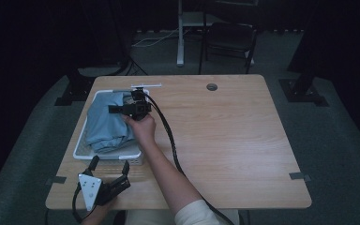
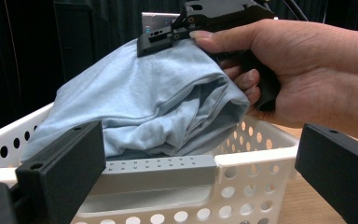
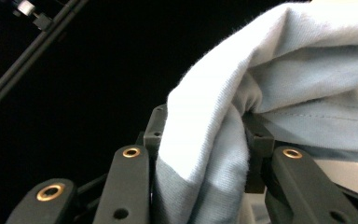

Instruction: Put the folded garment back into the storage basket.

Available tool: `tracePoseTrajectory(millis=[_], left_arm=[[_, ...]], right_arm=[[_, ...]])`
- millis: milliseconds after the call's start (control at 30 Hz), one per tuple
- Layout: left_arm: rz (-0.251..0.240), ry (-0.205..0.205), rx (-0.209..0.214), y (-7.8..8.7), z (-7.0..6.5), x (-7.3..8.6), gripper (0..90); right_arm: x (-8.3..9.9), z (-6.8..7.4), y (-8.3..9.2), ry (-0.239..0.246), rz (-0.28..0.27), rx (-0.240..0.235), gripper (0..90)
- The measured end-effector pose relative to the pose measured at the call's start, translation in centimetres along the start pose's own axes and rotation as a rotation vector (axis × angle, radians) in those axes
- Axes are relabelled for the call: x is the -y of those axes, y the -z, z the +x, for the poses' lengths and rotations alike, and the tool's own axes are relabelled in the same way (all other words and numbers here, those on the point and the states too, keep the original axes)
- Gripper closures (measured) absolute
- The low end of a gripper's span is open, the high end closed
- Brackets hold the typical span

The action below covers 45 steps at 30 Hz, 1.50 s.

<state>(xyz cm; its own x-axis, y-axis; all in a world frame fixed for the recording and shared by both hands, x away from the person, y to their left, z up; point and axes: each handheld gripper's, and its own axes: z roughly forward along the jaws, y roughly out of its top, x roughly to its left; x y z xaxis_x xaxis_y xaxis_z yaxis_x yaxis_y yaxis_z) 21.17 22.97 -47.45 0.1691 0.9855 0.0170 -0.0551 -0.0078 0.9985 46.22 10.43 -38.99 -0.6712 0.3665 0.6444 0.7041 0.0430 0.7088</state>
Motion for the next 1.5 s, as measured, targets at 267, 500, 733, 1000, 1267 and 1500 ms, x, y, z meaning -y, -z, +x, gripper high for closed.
tracePoseTrajectory(millis=[267, 500, 733, 1000, 1267, 1500], left_arm=[[0.002, 0.0, 0.0, 0.0, 0.0, 0.0, 3.0], [0.002, 0.0, 0.0, 0.0, 0.0, 0.0, 3.0], [0.002, 0.0, 0.0, 0.0, 0.0, 0.0, 3.0], [0.0, 0.002, 0.004, 0.0, 0.0, 0.0, 3.0], [0.001, 0.0, 0.003, 0.0, 0.0, 0.0, 3.0], [0.003, 0.0, 0.003, 0.0, 0.0, 0.0, 3.0]], right_arm=[[0.0, 0.2, 0.0, 0.01, 0.019, 0.05, 63.5], [0.0, 0.5, -0.4, 0.029, 0.084, 0.129, 63.3], [0.0, 1.0, -1.4, 0.067, 0.144, 0.179, 62.1], [-0.2, 1.3, -2.5, 0.105, 0.252, 0.249, 56.7], [-0.2, 1.9, -3.3, 0.153, 0.338, 0.326, 36.4], [0.1, 2.5, -4.0, 0.219, 0.398, 0.381, 27.9]])
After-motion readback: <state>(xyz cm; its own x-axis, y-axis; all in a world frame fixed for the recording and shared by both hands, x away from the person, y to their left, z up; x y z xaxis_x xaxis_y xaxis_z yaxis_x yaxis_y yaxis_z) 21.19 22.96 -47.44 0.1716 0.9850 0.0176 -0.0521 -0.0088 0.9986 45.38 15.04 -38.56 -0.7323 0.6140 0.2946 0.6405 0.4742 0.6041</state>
